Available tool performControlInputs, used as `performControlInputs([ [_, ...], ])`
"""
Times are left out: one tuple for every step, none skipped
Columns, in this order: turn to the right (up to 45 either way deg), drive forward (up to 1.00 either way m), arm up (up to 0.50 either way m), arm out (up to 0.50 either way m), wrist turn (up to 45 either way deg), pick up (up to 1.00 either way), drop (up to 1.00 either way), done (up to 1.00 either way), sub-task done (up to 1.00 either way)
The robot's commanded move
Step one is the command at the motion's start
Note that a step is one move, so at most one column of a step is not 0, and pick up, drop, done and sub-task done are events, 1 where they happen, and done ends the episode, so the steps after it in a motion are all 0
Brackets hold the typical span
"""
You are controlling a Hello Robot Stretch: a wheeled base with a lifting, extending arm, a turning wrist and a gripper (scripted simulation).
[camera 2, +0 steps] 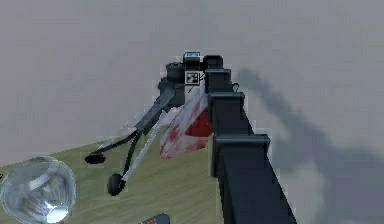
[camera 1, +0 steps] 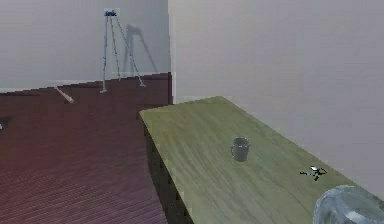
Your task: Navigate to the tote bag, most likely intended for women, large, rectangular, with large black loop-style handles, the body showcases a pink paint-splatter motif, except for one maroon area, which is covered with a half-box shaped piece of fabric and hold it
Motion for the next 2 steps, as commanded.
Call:
performControlInputs([
  [0.0, 0.00, 0.00, 0.00, 45.0, 0.00, 0.00, 0.00, 0.00],
  [0.0, 0.00, 0.00, 0.00, 45.0, 0.00, 0.00, 0.00, 0.00],
])
